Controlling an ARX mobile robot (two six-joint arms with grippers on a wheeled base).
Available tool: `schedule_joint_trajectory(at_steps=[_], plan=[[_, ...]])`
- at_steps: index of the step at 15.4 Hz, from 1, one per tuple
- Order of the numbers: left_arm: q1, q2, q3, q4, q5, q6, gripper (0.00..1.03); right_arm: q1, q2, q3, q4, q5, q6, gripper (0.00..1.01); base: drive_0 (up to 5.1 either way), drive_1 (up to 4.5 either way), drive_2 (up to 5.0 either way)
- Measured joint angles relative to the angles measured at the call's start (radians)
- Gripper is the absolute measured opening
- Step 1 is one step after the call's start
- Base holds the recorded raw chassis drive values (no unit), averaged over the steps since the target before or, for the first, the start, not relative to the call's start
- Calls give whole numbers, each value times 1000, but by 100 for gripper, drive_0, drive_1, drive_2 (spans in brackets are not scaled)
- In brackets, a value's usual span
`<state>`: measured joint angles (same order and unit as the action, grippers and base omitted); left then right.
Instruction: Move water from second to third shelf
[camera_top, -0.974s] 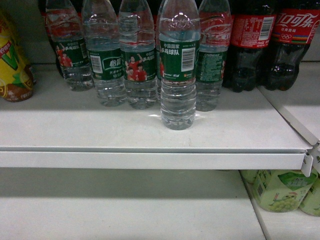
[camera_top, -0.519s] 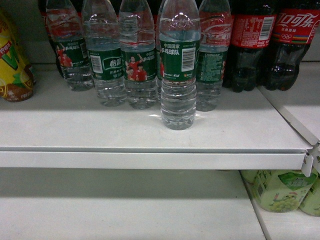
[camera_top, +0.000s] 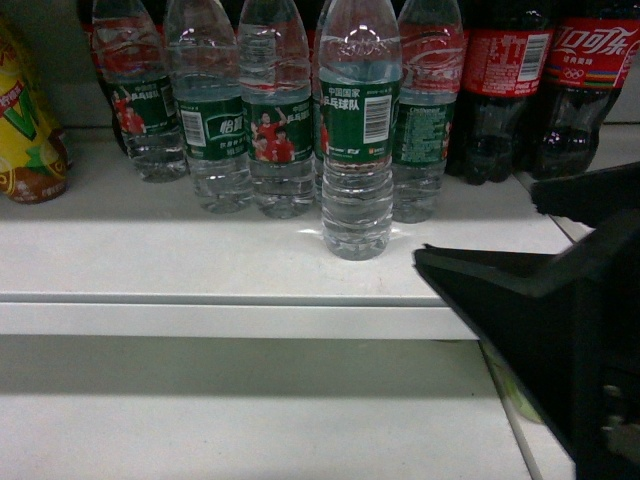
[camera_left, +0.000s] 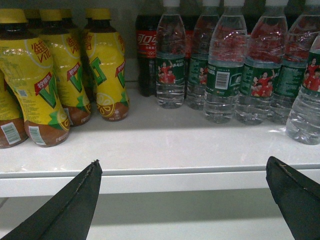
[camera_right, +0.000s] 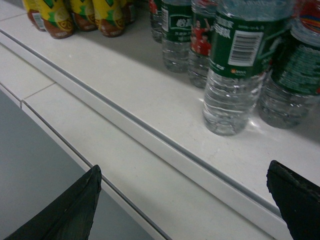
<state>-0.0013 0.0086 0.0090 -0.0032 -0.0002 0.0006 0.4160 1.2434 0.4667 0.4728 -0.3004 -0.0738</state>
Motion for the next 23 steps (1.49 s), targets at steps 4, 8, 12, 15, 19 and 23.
schedule_joint_trajectory(at_steps=[4,8,12,15,19,23], plan=[[0,0,0,0,0,0,98,71,108,121,15,-1,51,98,0,0,0],[0,0,0,0,0,0,98,102,269,281,14,92,123,98,0,0,0],[0,0,0,0,0,0,98,93,401,397,-11,223,189,98,0,0,0],[0,0,0,0,0,0,98,76,456,446,-32,285,219,98,0,0,0],[0,0,0,0,0,0,98,68,489,490,-52,287,263,98,0,0,0],[0,0,0,0,0,0,98,76,512,516,-16,298,294,98,0,0,0]])
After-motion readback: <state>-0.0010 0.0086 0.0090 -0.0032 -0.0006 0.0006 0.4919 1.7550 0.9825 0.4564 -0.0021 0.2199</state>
